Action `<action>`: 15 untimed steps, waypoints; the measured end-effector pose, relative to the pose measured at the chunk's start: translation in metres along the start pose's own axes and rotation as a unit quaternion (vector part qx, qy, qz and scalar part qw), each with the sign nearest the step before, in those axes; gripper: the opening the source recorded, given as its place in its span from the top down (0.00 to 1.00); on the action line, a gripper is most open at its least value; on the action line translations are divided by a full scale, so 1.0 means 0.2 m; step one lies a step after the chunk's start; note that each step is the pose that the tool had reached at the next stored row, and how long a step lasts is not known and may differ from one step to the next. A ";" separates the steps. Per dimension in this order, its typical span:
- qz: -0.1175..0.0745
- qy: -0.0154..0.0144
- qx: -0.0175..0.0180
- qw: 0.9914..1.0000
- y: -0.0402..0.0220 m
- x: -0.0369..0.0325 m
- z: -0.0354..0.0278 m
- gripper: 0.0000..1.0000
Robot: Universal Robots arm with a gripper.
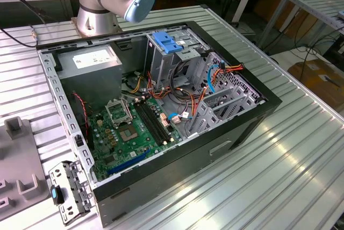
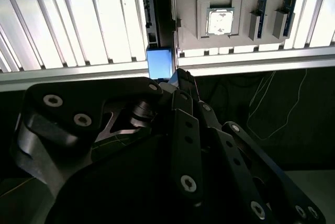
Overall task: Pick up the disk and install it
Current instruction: 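Pick up the disk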
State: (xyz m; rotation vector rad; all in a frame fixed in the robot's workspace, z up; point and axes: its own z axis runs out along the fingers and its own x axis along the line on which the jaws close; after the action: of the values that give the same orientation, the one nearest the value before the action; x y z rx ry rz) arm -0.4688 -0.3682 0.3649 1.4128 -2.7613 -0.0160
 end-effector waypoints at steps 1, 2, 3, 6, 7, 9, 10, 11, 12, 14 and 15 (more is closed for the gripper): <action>0.000 0.000 0.000 1.000 0.000 0.000 0.000 0.89; 0.000 0.000 0.000 1.000 0.000 0.000 0.000 0.89; 0.000 0.000 0.000 1.000 0.000 0.000 0.000 0.89; -0.006 0.000 0.000 1.000 0.000 0.000 0.000 0.89; -0.011 0.000 0.000 1.000 0.000 0.000 0.000 0.89; -0.027 0.001 0.001 1.000 0.000 0.000 0.001 0.89; -0.035 0.001 0.001 0.999 0.000 0.000 0.001 0.89; -0.043 0.001 0.001 0.999 0.000 0.000 0.001 0.89; -0.054 0.001 0.002 0.999 0.000 -0.001 0.002 0.89; -0.067 0.001 0.004 0.998 0.001 -0.001 0.006 0.89; -0.075 0.000 0.005 0.997 0.001 -0.002 0.009 0.89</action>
State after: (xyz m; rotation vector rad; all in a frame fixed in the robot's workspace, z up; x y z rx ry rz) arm -0.4688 -0.3679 0.3630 1.6202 -2.6512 -0.0059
